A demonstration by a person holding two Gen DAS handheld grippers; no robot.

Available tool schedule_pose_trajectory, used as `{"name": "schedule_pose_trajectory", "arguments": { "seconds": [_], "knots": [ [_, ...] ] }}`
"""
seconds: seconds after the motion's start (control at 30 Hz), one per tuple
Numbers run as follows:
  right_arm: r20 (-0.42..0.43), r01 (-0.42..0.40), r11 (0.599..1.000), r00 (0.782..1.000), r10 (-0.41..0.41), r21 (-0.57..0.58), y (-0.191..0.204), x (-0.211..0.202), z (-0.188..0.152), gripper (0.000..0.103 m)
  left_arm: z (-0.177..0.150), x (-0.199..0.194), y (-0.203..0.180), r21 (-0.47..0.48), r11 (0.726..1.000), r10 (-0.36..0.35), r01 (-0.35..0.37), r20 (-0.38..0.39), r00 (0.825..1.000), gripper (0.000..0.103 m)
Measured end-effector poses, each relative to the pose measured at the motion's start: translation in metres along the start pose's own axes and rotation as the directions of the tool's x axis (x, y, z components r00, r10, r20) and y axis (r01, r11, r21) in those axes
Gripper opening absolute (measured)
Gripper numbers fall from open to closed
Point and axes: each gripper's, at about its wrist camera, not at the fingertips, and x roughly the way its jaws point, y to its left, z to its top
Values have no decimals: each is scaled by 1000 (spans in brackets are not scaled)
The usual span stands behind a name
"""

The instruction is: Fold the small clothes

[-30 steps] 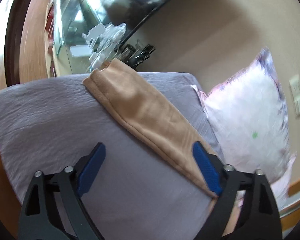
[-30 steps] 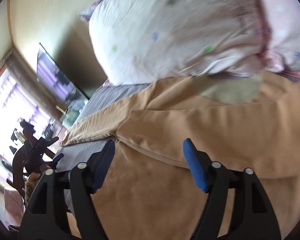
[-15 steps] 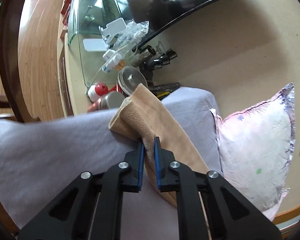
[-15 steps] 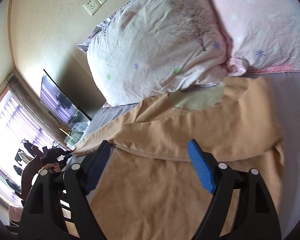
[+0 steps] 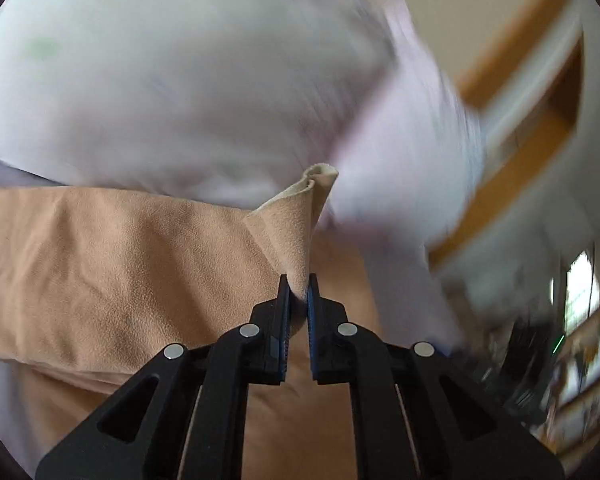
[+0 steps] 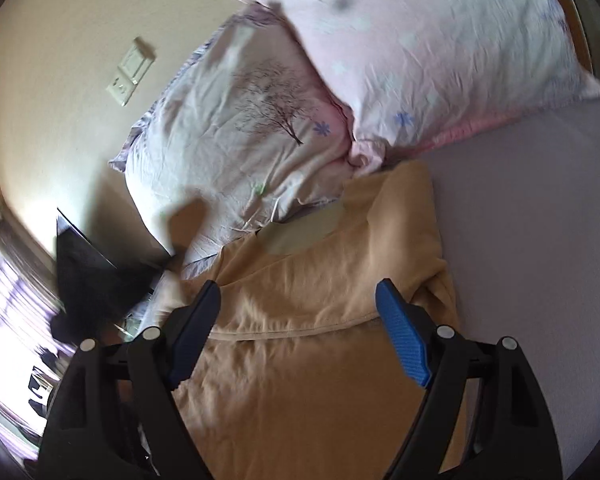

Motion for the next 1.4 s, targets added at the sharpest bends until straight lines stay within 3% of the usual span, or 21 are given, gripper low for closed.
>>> {"name": "schedule_pose_trajectory", "arguments": {
  "seconds": [0.03, 0.1, 0.2, 0.27, 0.3, 0.33, 0.4, 0.47, 0.53, 0.67, 0.73, 0.8, 0.87, 0.9, 1.0, 1.07, 1.13, 1.23, 1.27, 1.33, 1.4],
  "knots": [
    [-14, -5, 1000, 1000, 5, 13, -3, 3, 2, 80, -14, 31, -15, 44, 999, -7, 11, -100, 995, 7],
    [-55, -13, 999, 998, 16, 44, -11, 13, 6, 80, -36, 56, -26, 80, 997, 0, 17, -204, 979, 7],
    [-121, -31, 998, 992, 39, 63, -16, 29, 9, 71, -53, 28, -28, 152, 988, -5, 28, -147, 989, 12],
    [-165, -6, 999, 986, 14, 49, -16, 45, 10, 63, -55, -13, -20, 195, 981, 23, -15, -38, 999, 37],
    [-185, 5, 999, 983, 4, 49, -15, 52, 9, 58, -58, -29, -20, 211, 977, 37, -38, 10, 999, 70],
    [-212, 9, 999, 977, 3, 54, -16, 60, 8, 56, -60, -49, -16, 228, 971, 55, -72, 79, 995, 88],
    [-273, 21, 997, 962, 0, 74, -20, 78, 4, 54, -70, -94, -6, 262, 945, 133, -198, 245, 960, 90],
    [-294, 91, 993, 954, -66, 71, -26, 85, -2, 50, -78, -121, 6, 253, 921, 214, -297, 307, 927, 91],
    [-285, 116, 991, 954, -94, 61, -28, 83, -6, 46, -88, -147, 26, 206, 920, 254, -333, 335, 907, 94],
    [-279, 181, 983, 945, -168, 21, -28, 82, -13, 40, -99, -167, 58, 125, 930, 292, -345, 316, 903, 94],
    [-321, 188, 982, 931, -175, 8, -27, 86, -22, 29, -106, -169, 69, 101, 931, 306, -350, 303, 903, 94],
    [-365, 167, 986, 917, -162, -19, -23, 90, -32, 3, -111, -172, 72, 98, 935, 303, -342, 286, 909, 94],
    [-352, 147, 986, 921, -166, -79, -11, 85, -33, 2, -112, -167, 72, 116, 936, 293, -333, 266, 918, 94],
    [-324, 131, 985, 932, -159, -108, -2, 80, -29, 2, -115, -164, 70, 120, 935, 293, -332, 262, 919, 94],
    [-121, 177, 957, 970, -209, -231, 27, 54, 5, 2, -115, -158, 70, 124, 938, 286, -323, 247, 926, 94],
    [-24, 240, 935, 967, -255, -261, 30, 48, 26, 2, -116, -155, 69, 124, 941, 278, -314, 243, 929, 94],
    [4, 355, 900, 931, -366, -253, 10, 60, 43, 2, -120, -156, 67, 129, 941, 275, -312, 240, 931, 94],
    [-80, 517, 834, 839, -539, -195, -38, 78, 43, 13, -131, -168, 66, 132, 941, 273, -310, 240, 932, 94],
    [-101, 503, 851, 849, -519, -152, -48, 72, 39, 19, -136, -174, 66, 134, 943, 267, -304, 240, 933, 94],
    [-104, 370, 926, 921, -376, -69, -66, 33, 22, 38, -148, -189, 67, 136, 948, 250, -287, 238, 939, 94],
    [-94, 231, 972, 968, -234, -41, -71, -6, 0, 67, -166, -209, 71, 123, 958, 225, -258, 233, 946, 94]
  ]
}}
